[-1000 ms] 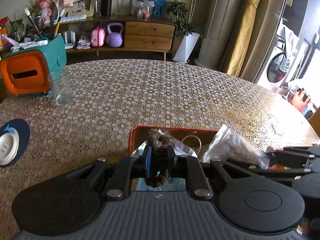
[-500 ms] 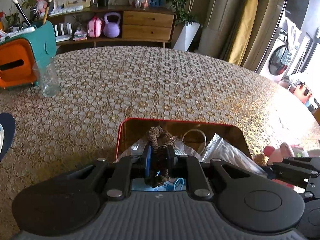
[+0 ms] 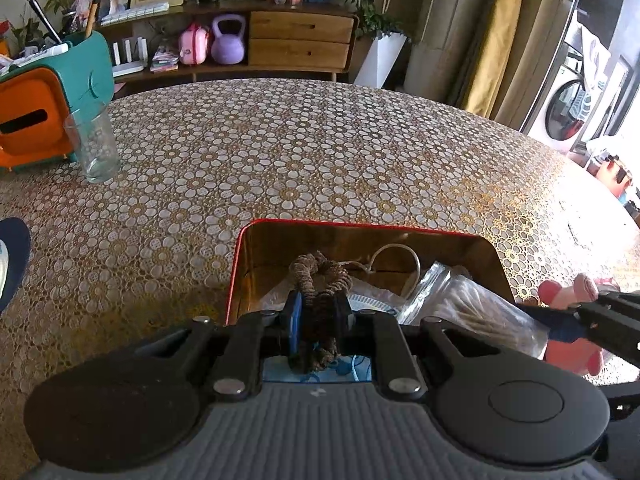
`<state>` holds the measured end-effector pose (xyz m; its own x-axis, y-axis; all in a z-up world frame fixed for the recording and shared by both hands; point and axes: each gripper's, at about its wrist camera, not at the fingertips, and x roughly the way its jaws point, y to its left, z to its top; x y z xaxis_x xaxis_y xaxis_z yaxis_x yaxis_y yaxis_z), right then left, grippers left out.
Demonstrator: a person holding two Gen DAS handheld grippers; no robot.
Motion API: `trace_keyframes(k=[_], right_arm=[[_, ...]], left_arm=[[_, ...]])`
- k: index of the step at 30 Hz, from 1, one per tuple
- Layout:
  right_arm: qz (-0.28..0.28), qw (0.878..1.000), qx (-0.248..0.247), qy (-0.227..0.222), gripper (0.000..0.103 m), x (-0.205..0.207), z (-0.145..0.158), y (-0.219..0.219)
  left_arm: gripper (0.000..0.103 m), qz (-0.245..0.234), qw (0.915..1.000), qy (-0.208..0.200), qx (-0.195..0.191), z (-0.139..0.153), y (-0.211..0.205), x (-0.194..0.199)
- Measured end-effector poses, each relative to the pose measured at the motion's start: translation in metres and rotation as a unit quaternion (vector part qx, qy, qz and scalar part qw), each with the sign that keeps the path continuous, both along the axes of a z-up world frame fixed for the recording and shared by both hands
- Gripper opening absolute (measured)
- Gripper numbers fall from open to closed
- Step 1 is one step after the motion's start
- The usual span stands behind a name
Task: Organize soft objects
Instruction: 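Lower the hair tie and swab bag into the tin and open both tools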
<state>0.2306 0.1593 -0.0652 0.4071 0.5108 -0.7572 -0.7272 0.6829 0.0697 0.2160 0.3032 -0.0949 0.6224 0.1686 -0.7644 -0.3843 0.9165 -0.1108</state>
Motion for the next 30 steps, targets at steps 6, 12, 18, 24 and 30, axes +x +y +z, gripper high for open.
trace_keyframes(k=[6,12,18,24,30], right_arm=[[0.0,1.0,0.011,-0.011,0.061,-0.004,0.01,-0.006],[-0.005,1.0,0.024,-0.016,0.063,-0.012,0.02,-0.018],[-0.005,0.999,0.042,-0.021,0.065,-0.025,0.035,-0.035],[-0.009,0.997,0.07,-0.022,0.073,-0.038,0.055,-0.059],[-0.034,0.994,0.099,-0.031,0.086,-0.05,0.076,-0.092]], left_arm=[[0.019,0.009,0.9999,0.006,0.003,0.006,0.0,-0.003],[0.04,0.009,0.9999,-0.009,-0.006,0.015,0.0,-0.01],[0.051,0.004,0.9997,-0.024,0.004,0.029,-0.009,-0.022],[0.059,-0.009,0.9987,-0.04,0.029,0.052,-0.025,-0.044],[0.072,-0.028,0.9972,-0.056,0.041,0.076,-0.044,-0.064]])
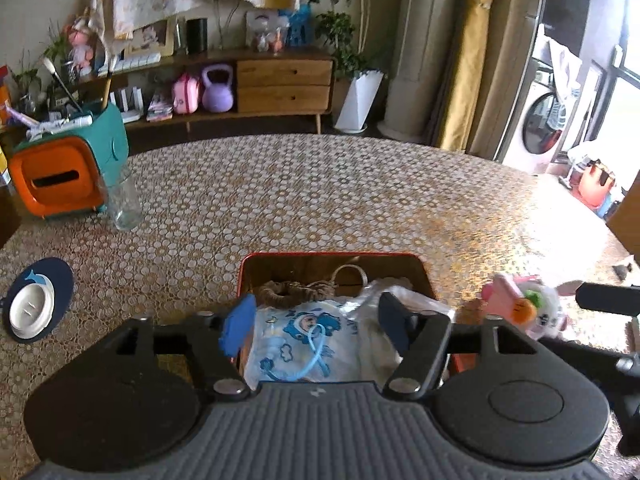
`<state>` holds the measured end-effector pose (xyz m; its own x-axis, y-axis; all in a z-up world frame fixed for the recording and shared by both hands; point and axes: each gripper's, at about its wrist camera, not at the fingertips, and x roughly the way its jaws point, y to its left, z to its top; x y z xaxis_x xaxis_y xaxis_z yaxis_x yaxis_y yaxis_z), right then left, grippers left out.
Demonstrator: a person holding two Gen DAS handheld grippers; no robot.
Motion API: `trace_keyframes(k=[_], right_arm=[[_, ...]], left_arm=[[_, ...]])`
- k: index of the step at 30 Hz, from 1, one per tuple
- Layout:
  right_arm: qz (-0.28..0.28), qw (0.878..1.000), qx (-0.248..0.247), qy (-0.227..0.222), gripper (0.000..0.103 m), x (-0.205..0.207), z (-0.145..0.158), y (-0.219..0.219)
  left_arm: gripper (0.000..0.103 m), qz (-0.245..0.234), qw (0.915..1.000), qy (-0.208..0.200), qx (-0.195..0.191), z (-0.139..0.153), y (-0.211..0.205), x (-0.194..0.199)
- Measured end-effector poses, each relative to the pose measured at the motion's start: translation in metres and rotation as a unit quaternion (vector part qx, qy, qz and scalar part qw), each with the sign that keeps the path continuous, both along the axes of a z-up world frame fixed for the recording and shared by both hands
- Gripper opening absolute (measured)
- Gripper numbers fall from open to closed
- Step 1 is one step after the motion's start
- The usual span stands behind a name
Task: Organize soft objects
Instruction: 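Lower the hair tie and swab bag into the tin and open both tools, then move the left tool over the pink packet while the right tool moves over the tea bag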
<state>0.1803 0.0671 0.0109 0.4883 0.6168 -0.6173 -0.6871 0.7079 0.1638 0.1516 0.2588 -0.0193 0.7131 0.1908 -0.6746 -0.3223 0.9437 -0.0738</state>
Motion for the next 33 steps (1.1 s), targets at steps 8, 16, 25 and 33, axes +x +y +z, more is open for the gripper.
trace_keyframes(k=[8,16,25,33], right_arm=[[-0.028,0.999,0.03,0.004,0.093,-0.011,0.017,-0.048],[-0.066,0.997,0.051,-0.001,0.1,-0.016,0.024,-0.101],[-0.101,0.991,0.088,0.003,0.103,-0.017,0.026,-0.166],[-0.148,0.985,0.084,-0.008,0.103,-0.005,0.026,-0.224]], left_arm=[[0.081,-0.032,0.9994,-0.009,0.0,0.02,-0.036,-0.018],[0.086,-0.067,0.9975,-0.019,-0.006,0.032,-0.087,-0.023],[0.088,-0.134,0.9904,-0.036,0.001,0.037,-0.155,-0.018],[0.095,-0.176,0.9835,-0.039,-0.012,0.028,-0.211,-0.003]])
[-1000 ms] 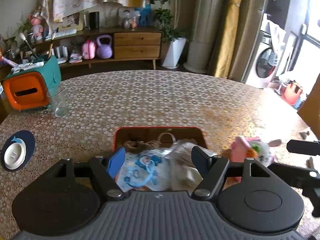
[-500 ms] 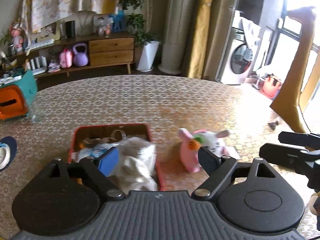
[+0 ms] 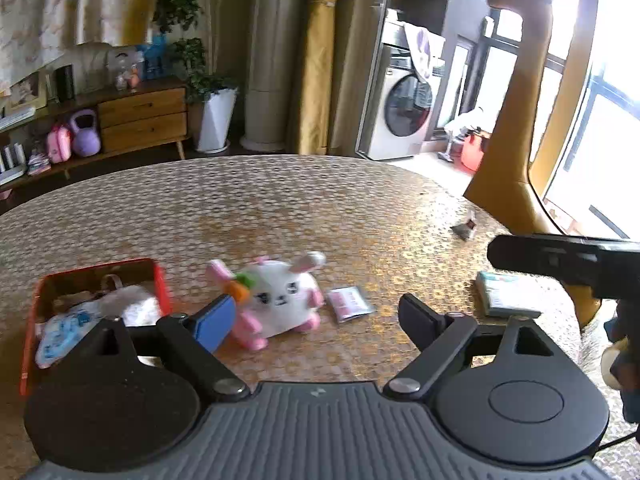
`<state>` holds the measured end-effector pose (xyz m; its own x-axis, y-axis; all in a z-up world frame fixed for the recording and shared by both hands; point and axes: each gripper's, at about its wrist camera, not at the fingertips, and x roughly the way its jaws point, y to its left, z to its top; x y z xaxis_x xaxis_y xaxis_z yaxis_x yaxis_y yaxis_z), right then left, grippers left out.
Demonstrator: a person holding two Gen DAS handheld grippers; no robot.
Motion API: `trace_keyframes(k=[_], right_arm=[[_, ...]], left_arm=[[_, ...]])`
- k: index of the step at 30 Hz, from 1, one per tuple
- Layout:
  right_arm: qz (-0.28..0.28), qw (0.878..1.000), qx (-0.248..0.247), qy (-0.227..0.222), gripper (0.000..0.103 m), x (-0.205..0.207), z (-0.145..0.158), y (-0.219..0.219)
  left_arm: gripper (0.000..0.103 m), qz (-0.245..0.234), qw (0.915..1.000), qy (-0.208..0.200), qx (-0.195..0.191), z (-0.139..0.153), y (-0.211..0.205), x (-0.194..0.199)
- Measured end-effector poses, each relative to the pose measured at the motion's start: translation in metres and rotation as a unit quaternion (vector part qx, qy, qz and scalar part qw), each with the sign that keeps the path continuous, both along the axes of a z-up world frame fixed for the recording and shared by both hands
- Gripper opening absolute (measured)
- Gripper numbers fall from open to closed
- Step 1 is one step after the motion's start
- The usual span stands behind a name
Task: Organize soft objects
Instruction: 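Move the left tool over the pink packet while the right tool moves over the tea bag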
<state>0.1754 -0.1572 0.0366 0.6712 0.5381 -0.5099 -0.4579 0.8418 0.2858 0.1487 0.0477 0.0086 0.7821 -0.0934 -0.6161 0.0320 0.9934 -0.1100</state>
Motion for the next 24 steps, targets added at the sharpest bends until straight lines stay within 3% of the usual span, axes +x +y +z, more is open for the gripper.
trace_keyframes(k=[1,6,20,24], right_arm=[[-0.007,1.0,-0.002,0.0,0.103,0.003,0.0,-0.006],[-0.043,0.999,-0.007,0.006,0.103,0.019,-0.01,-0.04],[-0.123,0.991,-0.024,0.04,0.103,0.079,-0.046,-0.12],[-0.14,0.988,-0.025,0.053,0.103,0.103,-0.056,-0.138]], left_arm=[[0.102,-0.006,1.0,0.001,0.0,-0.002,-0.008,0.003],[0.103,-0.016,0.9998,0.008,-0.011,-0.011,-0.035,0.018],[0.103,0.04,0.9987,0.029,0.014,-0.05,-0.098,0.071],[0.103,0.066,0.9962,0.037,0.043,-0.063,-0.116,0.087]])
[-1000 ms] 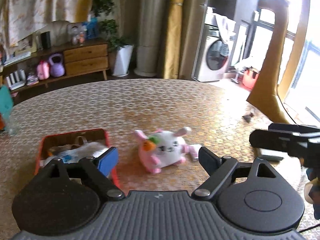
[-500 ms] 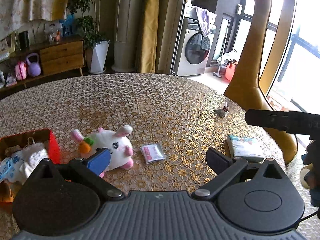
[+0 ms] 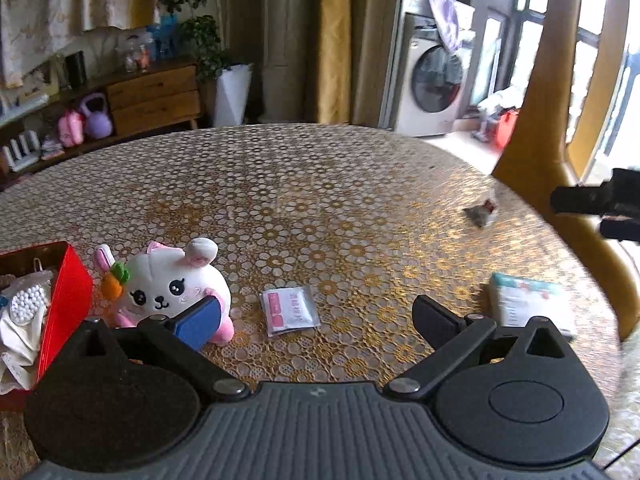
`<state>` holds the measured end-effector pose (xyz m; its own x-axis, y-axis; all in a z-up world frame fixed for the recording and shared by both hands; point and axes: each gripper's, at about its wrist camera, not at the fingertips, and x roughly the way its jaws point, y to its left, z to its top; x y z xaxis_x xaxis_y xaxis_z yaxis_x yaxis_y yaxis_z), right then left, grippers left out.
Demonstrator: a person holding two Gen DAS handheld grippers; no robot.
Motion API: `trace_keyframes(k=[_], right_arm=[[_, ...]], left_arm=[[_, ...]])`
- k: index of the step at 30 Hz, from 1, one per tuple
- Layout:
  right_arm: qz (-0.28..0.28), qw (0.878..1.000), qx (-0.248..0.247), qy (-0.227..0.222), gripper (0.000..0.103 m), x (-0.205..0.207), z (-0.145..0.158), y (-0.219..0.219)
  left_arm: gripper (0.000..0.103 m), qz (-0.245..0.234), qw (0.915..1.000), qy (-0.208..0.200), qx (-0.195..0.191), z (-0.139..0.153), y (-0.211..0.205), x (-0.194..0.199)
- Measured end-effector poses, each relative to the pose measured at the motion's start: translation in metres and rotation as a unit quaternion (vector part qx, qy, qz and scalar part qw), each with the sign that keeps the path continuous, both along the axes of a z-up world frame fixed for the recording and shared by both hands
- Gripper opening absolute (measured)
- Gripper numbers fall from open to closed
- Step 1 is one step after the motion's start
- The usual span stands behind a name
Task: Organize soft objects
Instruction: 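Move the left tool over the pink packet while the right tool moves over the tea bag, then grasp the pink-printed packet with the left tool while the right tool grasps the tea bag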
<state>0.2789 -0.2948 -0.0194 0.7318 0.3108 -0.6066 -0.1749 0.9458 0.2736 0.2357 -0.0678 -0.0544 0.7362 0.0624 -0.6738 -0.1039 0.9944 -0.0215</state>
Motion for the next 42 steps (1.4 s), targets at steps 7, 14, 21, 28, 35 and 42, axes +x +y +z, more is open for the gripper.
trace_keyframes(k=[7,14,21,28,35,42], right_arm=[[-0.011,1.0,-0.014,0.019,0.103,0.041,-0.017,-0.019],[0.004,0.999,-0.025,0.043,0.103,0.078,-0.035,-0.028],[-0.007,0.998,-0.023,0.064,0.103,0.122,-0.054,-0.033],[-0.008,0.996,-0.03,0.08,0.103,0.151,-0.076,-0.031],[-0.021,0.995,-0.035,0.086,0.1,0.176,-0.09,-0.035],[-0.02,0.994,-0.046,0.097,0.093,0.192,-0.108,-0.029]], left_arm=[[0.103,0.051,0.9987,0.001,0.0,-0.024,-0.008,0.023],[0.103,0.068,0.9971,0.028,-0.019,-0.052,0.001,0.047],[0.102,0.055,0.9978,0.036,0.014,-0.069,-0.011,0.059],[0.102,0.096,0.994,0.051,-0.004,-0.084,-0.006,0.074],[0.086,0.107,0.9923,0.062,0.005,-0.093,-0.002,0.083],[0.07,0.114,0.9918,0.057,0.006,-0.096,0.005,0.081]])
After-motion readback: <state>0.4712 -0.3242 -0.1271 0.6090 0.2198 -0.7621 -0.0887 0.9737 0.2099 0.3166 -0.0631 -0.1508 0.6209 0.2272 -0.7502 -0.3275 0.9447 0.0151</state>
